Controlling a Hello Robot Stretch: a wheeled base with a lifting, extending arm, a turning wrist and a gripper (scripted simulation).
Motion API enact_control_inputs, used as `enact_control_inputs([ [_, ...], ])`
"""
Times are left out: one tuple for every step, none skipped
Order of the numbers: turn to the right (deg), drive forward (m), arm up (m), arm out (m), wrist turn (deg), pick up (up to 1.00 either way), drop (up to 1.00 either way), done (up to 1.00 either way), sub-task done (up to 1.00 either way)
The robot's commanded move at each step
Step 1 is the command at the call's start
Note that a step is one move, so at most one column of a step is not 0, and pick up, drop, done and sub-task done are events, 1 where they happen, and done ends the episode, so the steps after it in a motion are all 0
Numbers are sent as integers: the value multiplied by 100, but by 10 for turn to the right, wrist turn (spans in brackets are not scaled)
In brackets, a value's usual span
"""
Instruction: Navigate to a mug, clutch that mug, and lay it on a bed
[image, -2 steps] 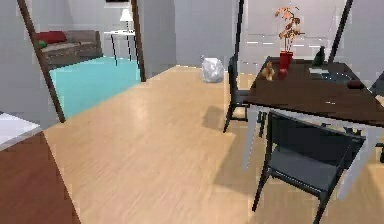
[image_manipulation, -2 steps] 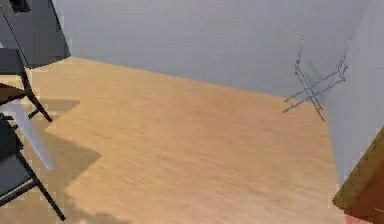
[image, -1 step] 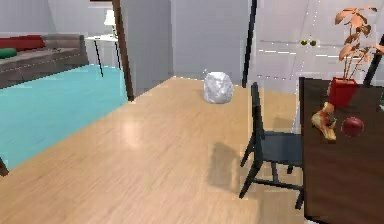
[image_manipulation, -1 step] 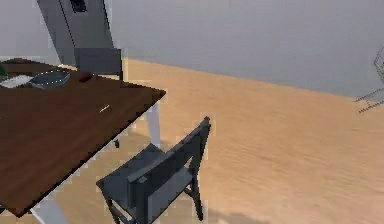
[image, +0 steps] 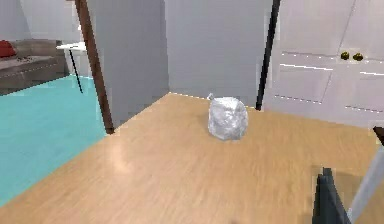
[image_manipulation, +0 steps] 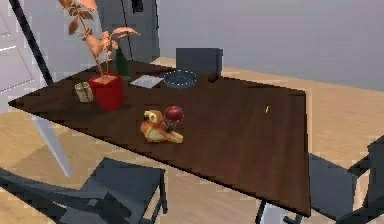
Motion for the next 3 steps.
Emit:
enact_control_inputs([
  [0,35,0,0,0,0,0,0,0],
  [210,0,0,0,0,0,0,0,0],
  [0,20,0,0,0,0,0,0,0],
])
